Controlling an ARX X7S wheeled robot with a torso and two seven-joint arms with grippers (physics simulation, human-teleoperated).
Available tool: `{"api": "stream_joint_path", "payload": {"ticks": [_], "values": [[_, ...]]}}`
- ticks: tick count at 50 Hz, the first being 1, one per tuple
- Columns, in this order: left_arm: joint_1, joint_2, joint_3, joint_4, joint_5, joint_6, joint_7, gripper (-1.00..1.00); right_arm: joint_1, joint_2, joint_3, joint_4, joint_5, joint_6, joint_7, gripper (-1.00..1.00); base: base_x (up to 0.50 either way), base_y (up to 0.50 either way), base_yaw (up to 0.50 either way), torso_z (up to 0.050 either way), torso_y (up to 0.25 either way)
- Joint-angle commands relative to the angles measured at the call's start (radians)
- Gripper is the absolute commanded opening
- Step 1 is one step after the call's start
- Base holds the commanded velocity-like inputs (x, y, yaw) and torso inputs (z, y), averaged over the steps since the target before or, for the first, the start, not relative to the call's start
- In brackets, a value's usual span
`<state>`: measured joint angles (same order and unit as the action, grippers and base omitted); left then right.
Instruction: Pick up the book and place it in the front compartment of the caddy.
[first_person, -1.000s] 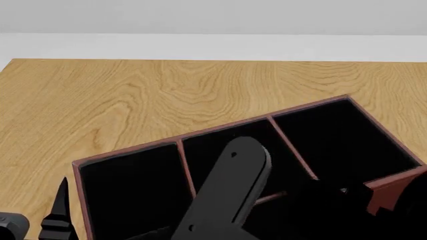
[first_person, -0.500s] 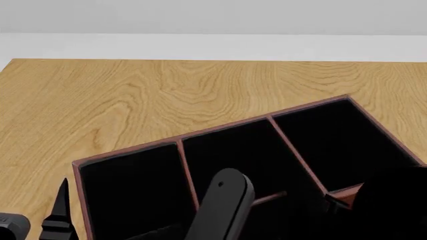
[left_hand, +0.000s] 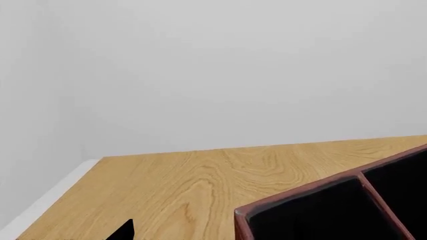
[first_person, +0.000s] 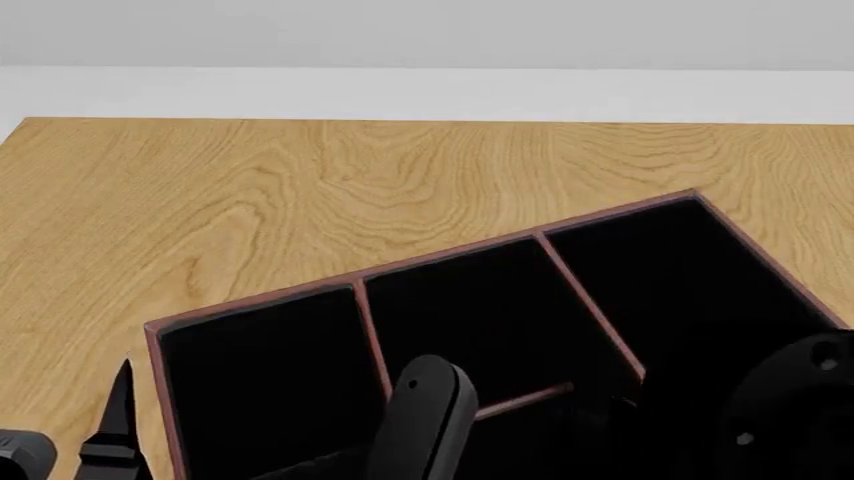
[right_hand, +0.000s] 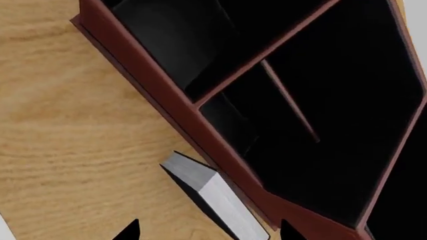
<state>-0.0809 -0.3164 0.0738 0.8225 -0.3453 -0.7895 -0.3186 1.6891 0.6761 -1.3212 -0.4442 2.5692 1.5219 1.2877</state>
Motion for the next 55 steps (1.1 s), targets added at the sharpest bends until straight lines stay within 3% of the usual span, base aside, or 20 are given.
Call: {"api": "stream_joint_path", "payload": {"ticks": [1,55], "values": [[0.008,0.011,-0.023,-0.003,0.001,0.024,0.034,1.00,-0.043,-0.036,0.026,0.020,-0.114,0.037,-0.086,1.00,0.00,0.00,0.00,0.000,0.000],[0.006,-0.006,-0.009,-0.004,-0.015,0.029,0.010,1.00,-0.072,-0.036,-0.059,0.027,-0.563,0.026,-0.511,1.00,0.00,0.00,0.00,0.000,0.000]]}}
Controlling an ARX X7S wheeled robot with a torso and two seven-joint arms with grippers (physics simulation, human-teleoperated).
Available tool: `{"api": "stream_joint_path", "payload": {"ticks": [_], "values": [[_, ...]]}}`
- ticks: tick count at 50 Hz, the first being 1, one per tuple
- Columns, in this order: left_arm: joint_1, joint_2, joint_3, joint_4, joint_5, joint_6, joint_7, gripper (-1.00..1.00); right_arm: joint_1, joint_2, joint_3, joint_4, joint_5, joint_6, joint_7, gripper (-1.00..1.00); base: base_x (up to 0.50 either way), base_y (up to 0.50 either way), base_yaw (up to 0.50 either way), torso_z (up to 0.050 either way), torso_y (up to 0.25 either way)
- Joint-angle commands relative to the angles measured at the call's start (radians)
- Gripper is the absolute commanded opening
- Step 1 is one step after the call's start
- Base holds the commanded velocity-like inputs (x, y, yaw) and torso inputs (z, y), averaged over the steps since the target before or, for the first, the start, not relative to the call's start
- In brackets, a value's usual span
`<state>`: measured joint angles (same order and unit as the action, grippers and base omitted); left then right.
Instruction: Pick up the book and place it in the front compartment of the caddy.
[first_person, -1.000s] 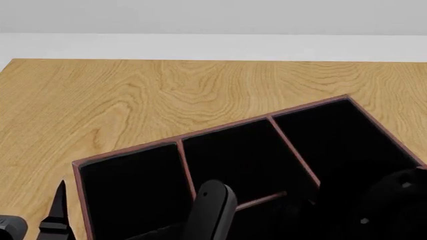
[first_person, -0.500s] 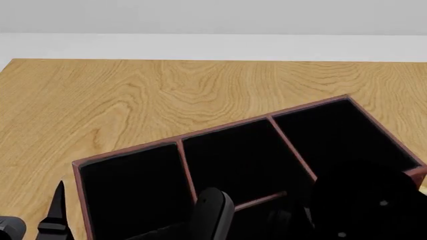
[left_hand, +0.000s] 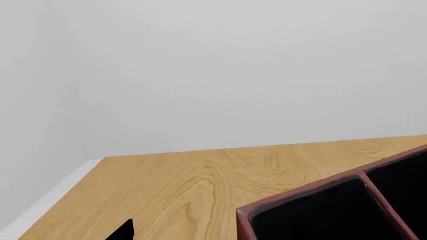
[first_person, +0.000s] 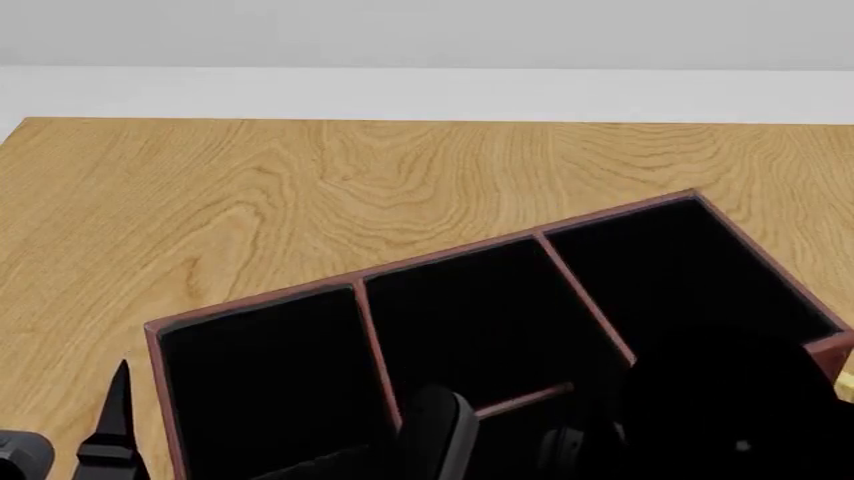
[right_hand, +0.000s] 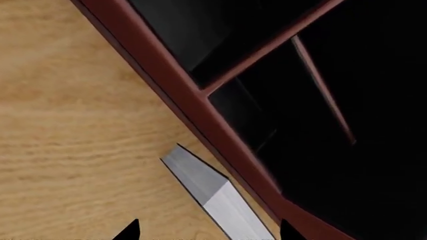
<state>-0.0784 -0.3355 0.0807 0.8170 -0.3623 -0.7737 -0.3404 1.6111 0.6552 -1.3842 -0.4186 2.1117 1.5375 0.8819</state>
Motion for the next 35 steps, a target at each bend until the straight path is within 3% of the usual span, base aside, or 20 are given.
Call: {"api": "stream_joint_path", "payload": {"ticks": [1,35], "values": [[0.003,0.013,-0.016,0.002,0.001,0.013,0.031,1.00,0.007,-0.015,0.003,0.003,-0.118,0.010,-0.116,1.00,0.00,0.00,0.00,0.000,0.000],[0.013,0.003,-0.018,-0.005,-0.009,0.030,0.020,1.00,0.018,-0.046,-0.091,0.020,-0.345,-0.029,-0.336,1.00,0.00,0.00,0.00,0.000,0.000]]}}
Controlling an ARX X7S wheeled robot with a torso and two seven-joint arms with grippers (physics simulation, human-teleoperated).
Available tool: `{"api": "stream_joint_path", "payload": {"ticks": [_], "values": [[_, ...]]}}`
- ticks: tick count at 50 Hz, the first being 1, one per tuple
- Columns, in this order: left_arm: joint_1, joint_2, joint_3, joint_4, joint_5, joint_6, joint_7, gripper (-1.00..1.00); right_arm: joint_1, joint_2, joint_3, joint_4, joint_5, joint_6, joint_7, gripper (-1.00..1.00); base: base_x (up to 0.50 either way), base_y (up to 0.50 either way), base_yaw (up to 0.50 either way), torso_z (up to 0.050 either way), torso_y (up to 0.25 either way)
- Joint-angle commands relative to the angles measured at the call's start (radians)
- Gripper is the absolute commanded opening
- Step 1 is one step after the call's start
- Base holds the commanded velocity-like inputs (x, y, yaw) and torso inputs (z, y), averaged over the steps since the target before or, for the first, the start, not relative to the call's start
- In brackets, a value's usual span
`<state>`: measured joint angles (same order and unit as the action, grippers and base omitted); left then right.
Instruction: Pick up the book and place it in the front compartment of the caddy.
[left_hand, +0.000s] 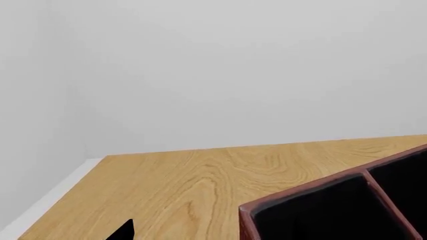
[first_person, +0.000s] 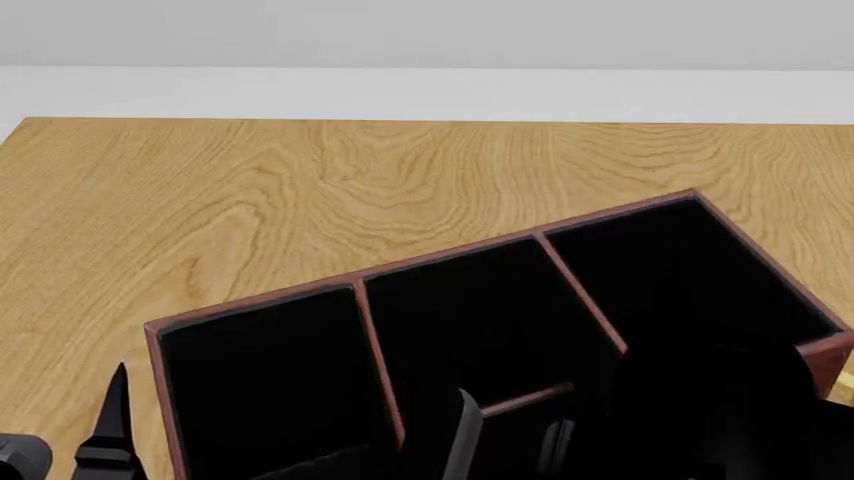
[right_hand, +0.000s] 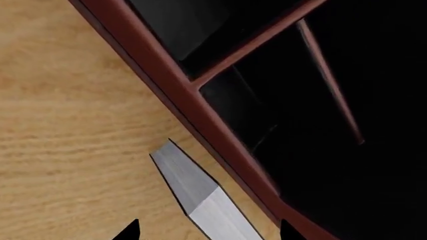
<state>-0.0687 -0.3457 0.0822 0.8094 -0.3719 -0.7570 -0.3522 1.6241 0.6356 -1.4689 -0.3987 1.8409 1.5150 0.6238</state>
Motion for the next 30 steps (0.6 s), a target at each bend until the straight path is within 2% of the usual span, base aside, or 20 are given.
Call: {"api": "stream_joint_path", "payload": {"ticks": [1,30], "values": [[0.004,0.013,-0.020,0.002,-0.001,0.013,0.032,1.00,0.004,-0.027,-0.008,0.001,-0.079,-0.010,-0.083,1.00,0.00,0.00,0.00,0.000,0.000],[0.012,0.005,-0.019,0.000,-0.010,0.025,0.021,1.00,-0.027,-0.056,-0.099,0.024,-0.253,-0.046,-0.214,1.00,0.00,0.00,0.00,0.000,0.000]]}}
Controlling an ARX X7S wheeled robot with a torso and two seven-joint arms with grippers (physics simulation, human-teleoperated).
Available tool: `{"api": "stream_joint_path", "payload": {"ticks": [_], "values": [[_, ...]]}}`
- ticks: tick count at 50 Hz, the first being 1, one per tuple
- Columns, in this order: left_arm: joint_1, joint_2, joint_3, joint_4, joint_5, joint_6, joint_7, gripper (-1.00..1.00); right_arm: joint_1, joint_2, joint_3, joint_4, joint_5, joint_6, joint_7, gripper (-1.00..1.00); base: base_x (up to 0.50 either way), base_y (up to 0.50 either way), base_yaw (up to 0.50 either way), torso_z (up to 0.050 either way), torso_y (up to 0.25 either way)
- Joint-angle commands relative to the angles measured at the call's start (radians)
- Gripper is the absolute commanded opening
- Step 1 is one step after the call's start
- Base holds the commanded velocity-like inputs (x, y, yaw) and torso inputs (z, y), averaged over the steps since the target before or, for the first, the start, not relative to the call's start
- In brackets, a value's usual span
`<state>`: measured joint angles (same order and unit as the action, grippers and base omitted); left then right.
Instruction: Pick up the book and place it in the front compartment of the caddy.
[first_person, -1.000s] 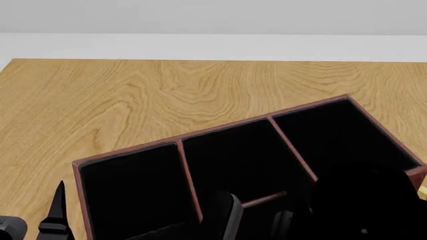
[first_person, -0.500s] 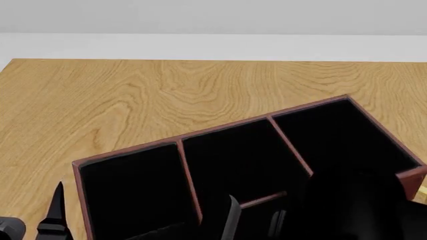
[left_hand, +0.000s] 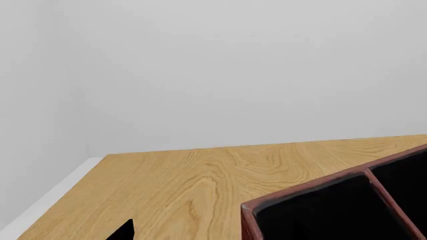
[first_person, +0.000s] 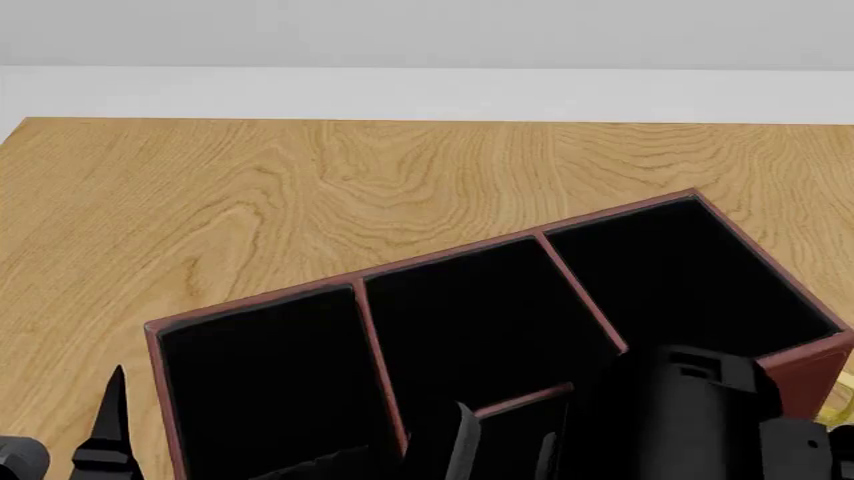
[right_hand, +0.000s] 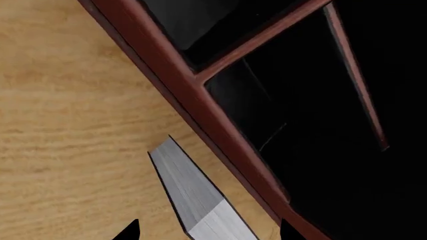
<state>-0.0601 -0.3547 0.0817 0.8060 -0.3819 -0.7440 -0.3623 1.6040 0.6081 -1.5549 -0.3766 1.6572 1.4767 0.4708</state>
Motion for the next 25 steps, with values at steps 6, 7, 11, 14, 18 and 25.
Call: {"api": "stream_joint_path", "payload": {"ticks": [6,7,11,14,18,25], "values": [[0.003,0.011,-0.020,0.005,-0.003,0.012,0.029,1.00,-0.010,-0.034,-0.032,0.006,-0.092,-0.017,-0.077,1.00,0.00,0.00,0.00,0.000,0.000],[0.004,0.011,-0.020,0.004,-0.003,0.013,0.029,1.00,-0.009,-0.036,-0.034,0.008,-0.095,-0.017,-0.080,1.00,0.00,0.00,0.00,0.000,0.000],[0.005,0.010,-0.017,0.003,-0.002,0.015,0.027,1.00,-0.011,-0.042,-0.045,0.013,-0.105,-0.022,-0.089,1.00,0.00,0.00,0.00,0.000,0.000],[0.003,0.008,-0.017,0.004,-0.004,0.015,0.027,1.00,-0.012,-0.044,-0.051,0.012,-0.105,-0.026,-0.089,1.00,0.00,0.00,0.00,0.000,0.000],[0.001,0.007,-0.017,0.002,-0.006,0.015,0.026,1.00,-0.015,-0.044,-0.060,0.014,-0.114,-0.032,-0.096,1.00,0.00,0.00,0.00,0.000,0.000],[-0.004,0.006,-0.012,0.000,-0.008,0.013,0.024,1.00,-0.011,-0.053,-0.083,0.024,-0.149,-0.037,-0.128,1.00,0.00,0.00,0.00,0.000,0.000]]}}
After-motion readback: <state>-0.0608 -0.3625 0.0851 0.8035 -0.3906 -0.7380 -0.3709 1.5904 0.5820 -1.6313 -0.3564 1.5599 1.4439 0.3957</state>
